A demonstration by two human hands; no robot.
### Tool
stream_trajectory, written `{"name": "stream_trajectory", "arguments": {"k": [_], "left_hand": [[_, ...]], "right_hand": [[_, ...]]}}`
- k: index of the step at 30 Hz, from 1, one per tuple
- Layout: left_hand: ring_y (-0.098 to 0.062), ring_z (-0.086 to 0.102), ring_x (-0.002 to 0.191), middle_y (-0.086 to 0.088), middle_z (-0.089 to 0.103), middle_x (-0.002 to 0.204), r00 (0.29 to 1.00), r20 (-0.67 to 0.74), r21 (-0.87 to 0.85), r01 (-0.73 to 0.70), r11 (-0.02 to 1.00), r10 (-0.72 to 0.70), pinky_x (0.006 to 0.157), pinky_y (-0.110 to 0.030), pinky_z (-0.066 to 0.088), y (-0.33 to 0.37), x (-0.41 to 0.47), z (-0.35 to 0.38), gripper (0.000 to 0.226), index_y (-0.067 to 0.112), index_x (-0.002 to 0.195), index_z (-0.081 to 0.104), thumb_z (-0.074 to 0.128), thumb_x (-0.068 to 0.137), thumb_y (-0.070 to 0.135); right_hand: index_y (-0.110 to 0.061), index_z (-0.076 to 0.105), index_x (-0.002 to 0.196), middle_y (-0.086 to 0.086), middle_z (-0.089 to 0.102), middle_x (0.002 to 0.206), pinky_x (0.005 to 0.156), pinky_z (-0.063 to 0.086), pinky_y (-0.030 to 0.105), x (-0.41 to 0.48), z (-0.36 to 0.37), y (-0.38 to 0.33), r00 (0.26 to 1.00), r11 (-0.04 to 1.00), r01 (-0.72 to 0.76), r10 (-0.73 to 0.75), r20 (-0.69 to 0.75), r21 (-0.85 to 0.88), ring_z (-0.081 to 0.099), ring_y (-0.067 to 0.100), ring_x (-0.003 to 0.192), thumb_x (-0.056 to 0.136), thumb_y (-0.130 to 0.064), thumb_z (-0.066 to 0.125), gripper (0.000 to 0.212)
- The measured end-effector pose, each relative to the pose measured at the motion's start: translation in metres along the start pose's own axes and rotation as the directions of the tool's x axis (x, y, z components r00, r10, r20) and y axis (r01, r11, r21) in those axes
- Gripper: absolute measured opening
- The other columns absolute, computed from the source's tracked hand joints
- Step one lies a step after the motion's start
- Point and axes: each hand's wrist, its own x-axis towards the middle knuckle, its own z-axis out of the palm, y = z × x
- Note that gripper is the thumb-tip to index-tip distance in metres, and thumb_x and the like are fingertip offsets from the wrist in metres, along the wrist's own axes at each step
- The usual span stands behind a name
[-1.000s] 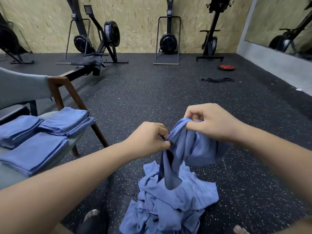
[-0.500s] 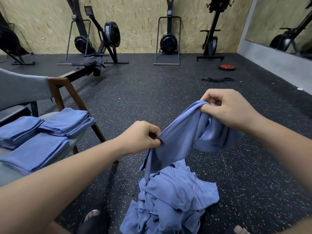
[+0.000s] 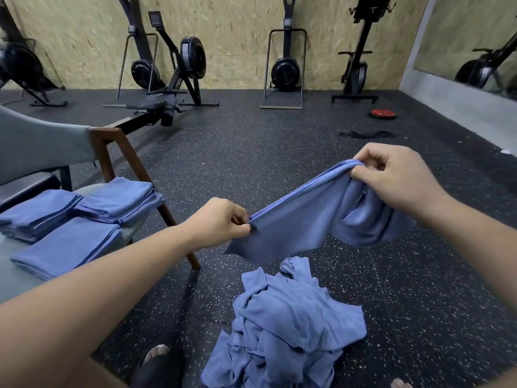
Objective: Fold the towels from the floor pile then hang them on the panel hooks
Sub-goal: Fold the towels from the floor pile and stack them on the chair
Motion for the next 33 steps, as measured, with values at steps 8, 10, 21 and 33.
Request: {"name": "stream_trajectory", "arguments": {"k": [8,10,21,33], "left_hand": [[-0.001,0.064,0.066,0.016,0.07,0.066,0.998,-0.017,0.012,0.065,0.998,-0.065,0.06,-0.014,0.042,-0.031,-0.003,-0.018,0.026,0.027,0.075,0.075,0.083,0.09,0.047],[-0.004,0.067,0.073,0.014,0.072,0.071,0.997,-0.033,0.031,0.075,0.997,-0.074,0.063,-0.016,0.044,-0.036,-0.005,-0.021,0.025,0.028,0.079,0.076,0.082,0.09,0.05],[-0.012,0.058,0.06,0.003,0.073,0.071,0.983,-0.083,-0.121,0.154,0.981,-0.164,0.06,-0.032,0.046,-0.042,-0.013,-0.038,0.02,0.028,0.084,0.079,0.085,0.088,0.046],[-0.014,0.069,0.07,-0.007,0.078,0.076,0.96,-0.152,-0.376,0.163,0.912,-0.234,0.074,-0.037,0.063,-0.045,-0.014,-0.042,0.028,0.018,0.079,0.08,0.088,0.085,0.044]], "right_hand": [[-0.021,0.071,0.082,-0.001,0.057,0.064,0.067,0.042,0.031,0.002,0.007,0.015,0.999,0.999,-0.046,0.047,0.017,-0.022,0.047,0.006,0.061,0.091,-0.02,0.073,0.01],[-0.021,0.071,0.081,-0.003,0.055,0.063,0.066,0.041,0.031,0.003,0.008,0.019,0.998,0.998,-0.065,0.066,0.019,-0.023,0.046,0.006,0.06,0.092,-0.02,0.073,0.011],[-0.025,0.072,0.08,-0.004,0.061,0.065,0.07,0.044,0.034,0.003,0.016,0.042,0.987,0.988,-0.147,0.15,0.055,-0.048,0.053,0.012,0.065,0.091,-0.022,0.07,0.012],[-0.025,0.071,0.082,0.001,0.068,0.072,0.074,0.048,0.036,0.004,0.028,0.061,0.973,0.976,-0.197,0.206,0.101,-0.092,0.061,0.02,0.074,0.092,-0.024,0.07,0.01]]}}
